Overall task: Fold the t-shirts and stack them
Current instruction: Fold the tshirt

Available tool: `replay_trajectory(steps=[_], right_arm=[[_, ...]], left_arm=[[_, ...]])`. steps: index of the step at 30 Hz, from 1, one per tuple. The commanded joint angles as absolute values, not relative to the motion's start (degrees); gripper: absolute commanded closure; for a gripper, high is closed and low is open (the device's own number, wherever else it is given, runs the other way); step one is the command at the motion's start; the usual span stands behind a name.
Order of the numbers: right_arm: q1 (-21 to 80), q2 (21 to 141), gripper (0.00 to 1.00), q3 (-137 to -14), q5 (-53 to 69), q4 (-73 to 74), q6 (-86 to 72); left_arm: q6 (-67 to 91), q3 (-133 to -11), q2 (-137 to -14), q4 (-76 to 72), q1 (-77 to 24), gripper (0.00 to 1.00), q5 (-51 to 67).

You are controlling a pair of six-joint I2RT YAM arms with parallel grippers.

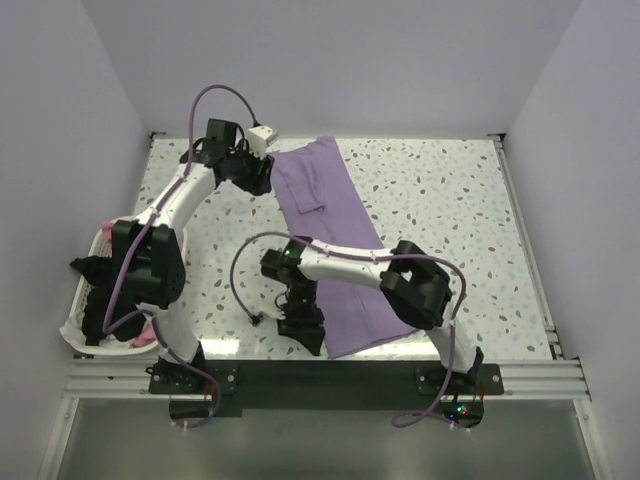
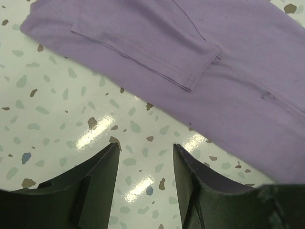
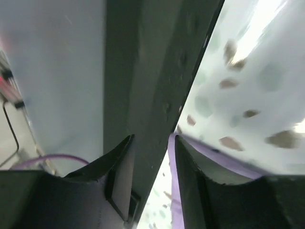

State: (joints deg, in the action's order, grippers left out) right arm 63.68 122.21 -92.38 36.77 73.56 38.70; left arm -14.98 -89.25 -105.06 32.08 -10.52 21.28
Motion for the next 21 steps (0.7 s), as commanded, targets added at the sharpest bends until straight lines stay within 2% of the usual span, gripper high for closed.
replay_trajectory(steps=[1,6,11,18,21], right_arm=[[55.48,118.48,0.52,-103.07,50.97,84.62,37.79],[38.61,113.22,0.50,-103.98,47.57,84.73,37.36],[27.27,109.26,0.53,-98.36,37.98,79.90,35.78],[22.06,103.28,0.54,-90.89,30.15,75.94,34.81],[21.09,101.43,0.54,-88.42,30.06,75.32,34.02]], left_arm=[[-14.50,-87.99,-105.73,32.61,-11.51,0.48,24.34],[-12.32,-84.90,-107.83,27.69,-15.46,0.51,21.45],[-10.20,-90.25,-116.09,28.30,-18.37,0.58,17.50],[-11.95,-95.61,-125.67,29.61,-21.44,0.64,12.83],[-13.79,-109.79,-134.18,34.70,-22.85,0.69,12.57]])
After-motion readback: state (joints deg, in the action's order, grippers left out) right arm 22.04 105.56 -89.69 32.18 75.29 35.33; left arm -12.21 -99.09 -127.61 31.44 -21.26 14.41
